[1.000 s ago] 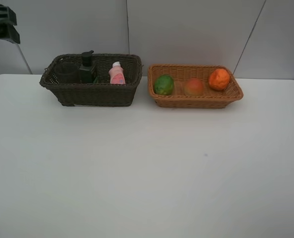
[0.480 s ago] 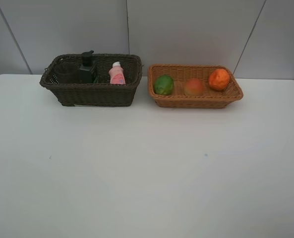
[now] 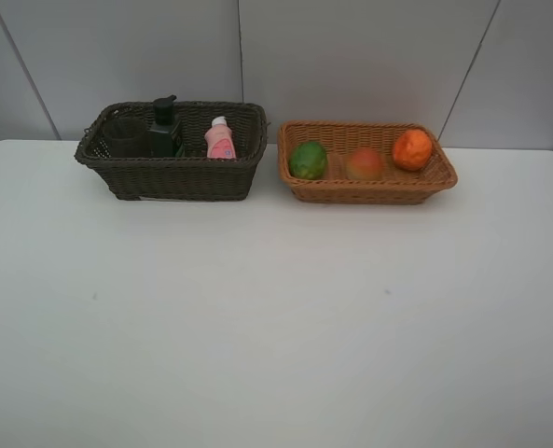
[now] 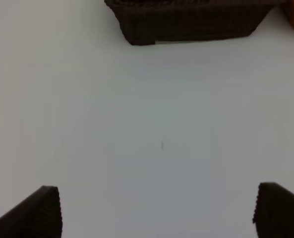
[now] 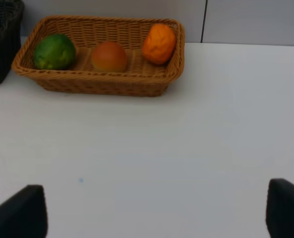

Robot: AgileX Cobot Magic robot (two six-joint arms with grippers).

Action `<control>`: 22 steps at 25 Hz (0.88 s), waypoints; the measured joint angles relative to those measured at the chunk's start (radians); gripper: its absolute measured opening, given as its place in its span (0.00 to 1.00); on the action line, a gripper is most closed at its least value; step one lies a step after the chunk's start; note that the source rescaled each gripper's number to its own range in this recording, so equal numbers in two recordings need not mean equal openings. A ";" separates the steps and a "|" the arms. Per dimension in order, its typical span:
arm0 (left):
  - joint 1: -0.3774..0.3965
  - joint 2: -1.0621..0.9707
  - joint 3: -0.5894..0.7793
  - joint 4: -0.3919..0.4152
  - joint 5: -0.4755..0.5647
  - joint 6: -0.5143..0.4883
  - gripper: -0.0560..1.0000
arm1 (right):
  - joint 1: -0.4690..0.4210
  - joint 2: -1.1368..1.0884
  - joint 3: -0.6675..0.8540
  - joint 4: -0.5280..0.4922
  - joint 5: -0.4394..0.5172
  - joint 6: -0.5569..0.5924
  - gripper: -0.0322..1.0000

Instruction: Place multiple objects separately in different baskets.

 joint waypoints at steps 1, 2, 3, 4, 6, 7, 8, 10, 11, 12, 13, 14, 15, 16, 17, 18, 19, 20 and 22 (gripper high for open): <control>0.000 -0.028 0.000 0.000 0.001 0.000 1.00 | 0.000 0.000 0.000 0.000 0.000 0.000 0.94; 0.000 -0.053 0.000 0.000 0.001 0.000 1.00 | 0.000 0.000 0.000 0.000 0.000 0.000 0.94; 0.000 -0.073 0.000 -0.001 0.004 0.000 1.00 | 0.000 0.000 0.000 0.000 0.000 0.000 0.94; 0.000 -0.095 0.000 -0.001 0.009 0.000 1.00 | 0.000 0.000 0.000 0.000 0.000 0.000 0.94; 0.000 -0.132 0.000 -0.002 0.037 0.000 1.00 | 0.000 0.000 0.000 0.000 0.000 0.000 0.94; 0.000 -0.144 0.000 -0.002 0.054 0.000 1.00 | 0.000 0.000 0.000 0.000 0.000 0.000 0.94; 0.000 -0.159 0.000 -0.002 0.056 0.000 1.00 | 0.000 0.000 0.000 0.000 0.000 0.000 0.94; 0.000 -0.185 0.001 -0.003 0.056 -0.001 1.00 | 0.000 0.000 0.000 0.000 0.000 0.000 0.94; 0.000 -0.194 0.003 -0.003 0.056 -0.001 1.00 | 0.000 0.000 0.000 0.000 0.000 0.000 0.94; 0.000 -0.198 0.012 -0.003 0.054 -0.003 1.00 | 0.000 0.000 0.000 0.000 0.000 0.000 0.94; 0.000 -0.199 0.025 -0.005 0.047 -0.009 1.00 | 0.000 0.000 0.000 0.000 0.000 0.000 0.94; 0.000 -0.199 0.045 -0.010 0.039 -0.013 1.00 | 0.000 0.000 0.000 0.000 0.000 0.000 0.94; 0.000 -0.199 0.070 -0.013 0.029 -0.015 1.00 | 0.000 0.000 0.000 0.000 0.000 0.000 0.94; 0.000 -0.199 0.093 -0.016 0.021 -0.016 1.00 | 0.000 0.000 0.000 0.000 0.000 0.000 0.94; 0.000 -0.199 0.123 -0.017 0.008 -0.016 1.00 | 0.000 0.000 0.000 0.000 0.000 0.000 0.94; 0.000 -0.199 0.148 -0.017 -0.006 -0.017 1.00 | 0.000 0.000 0.000 0.000 0.000 0.000 0.94; 0.000 -0.199 0.161 -0.017 -0.021 -0.017 1.00 | 0.000 0.000 0.000 0.000 0.000 0.000 0.94; 0.000 -0.199 0.166 -0.017 -0.043 -0.017 1.00 | 0.000 0.000 0.000 0.000 0.000 0.000 0.94; 0.000 -0.199 0.180 -0.016 -0.073 -0.014 1.00 | 0.000 0.000 0.000 0.000 0.000 0.000 0.94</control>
